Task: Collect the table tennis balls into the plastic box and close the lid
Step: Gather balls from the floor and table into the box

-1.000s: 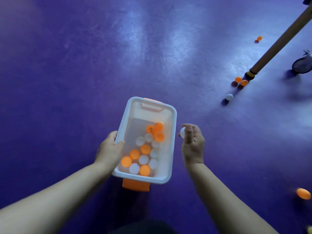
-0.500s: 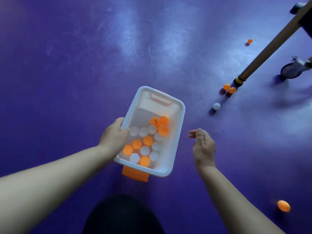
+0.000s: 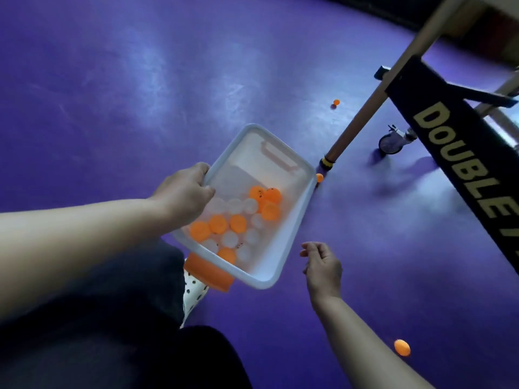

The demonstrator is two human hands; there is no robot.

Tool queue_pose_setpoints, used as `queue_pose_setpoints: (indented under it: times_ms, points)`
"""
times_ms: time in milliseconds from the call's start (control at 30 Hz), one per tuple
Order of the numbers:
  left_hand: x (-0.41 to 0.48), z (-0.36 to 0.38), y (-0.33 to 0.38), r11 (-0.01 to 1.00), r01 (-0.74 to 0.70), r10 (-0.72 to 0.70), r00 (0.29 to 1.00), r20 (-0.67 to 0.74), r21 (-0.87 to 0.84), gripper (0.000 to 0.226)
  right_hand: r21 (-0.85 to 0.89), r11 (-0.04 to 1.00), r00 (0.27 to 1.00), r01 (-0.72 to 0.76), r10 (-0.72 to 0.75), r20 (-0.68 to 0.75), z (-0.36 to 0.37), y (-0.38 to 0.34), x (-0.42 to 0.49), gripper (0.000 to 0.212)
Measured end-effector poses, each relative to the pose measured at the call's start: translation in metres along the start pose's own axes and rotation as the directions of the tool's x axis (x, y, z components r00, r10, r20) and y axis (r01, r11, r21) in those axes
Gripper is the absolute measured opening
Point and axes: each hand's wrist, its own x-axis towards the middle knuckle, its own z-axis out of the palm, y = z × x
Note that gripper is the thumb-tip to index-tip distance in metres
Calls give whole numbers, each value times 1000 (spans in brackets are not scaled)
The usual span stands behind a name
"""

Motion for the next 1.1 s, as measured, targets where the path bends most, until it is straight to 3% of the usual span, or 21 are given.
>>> queue_pose_setpoints:
  times_ms: [200,367,600,700,933,1100]
  points:
    - [43,103,0,994,1,9,996,91,-112,19,-152,959,965,-240,218,-147,-45,92,17,24]
    - [58,186,11,983,-5,48,972,232,-182,16,-307,842,882,-444,350,-315,-103,160,31,17]
    - [63,241,19,973,-38,116,934,338,-230,19,-662,490,819,-567,418,-393,-168,228,69,33]
    - [68,246,16,970,-24,114,924,365,-242,17,-684,407,773,-606,504,-385,-170,245,82,45]
    - [85,239,12,958,-14,113,936,334,-286,26,-671,333,679,-662,647,-348,-169,264,98,58]
    - [91,233,2,939,21,90,949,303,-345,29,-606,362,655,-708,658,-372,-173,272,89,57]
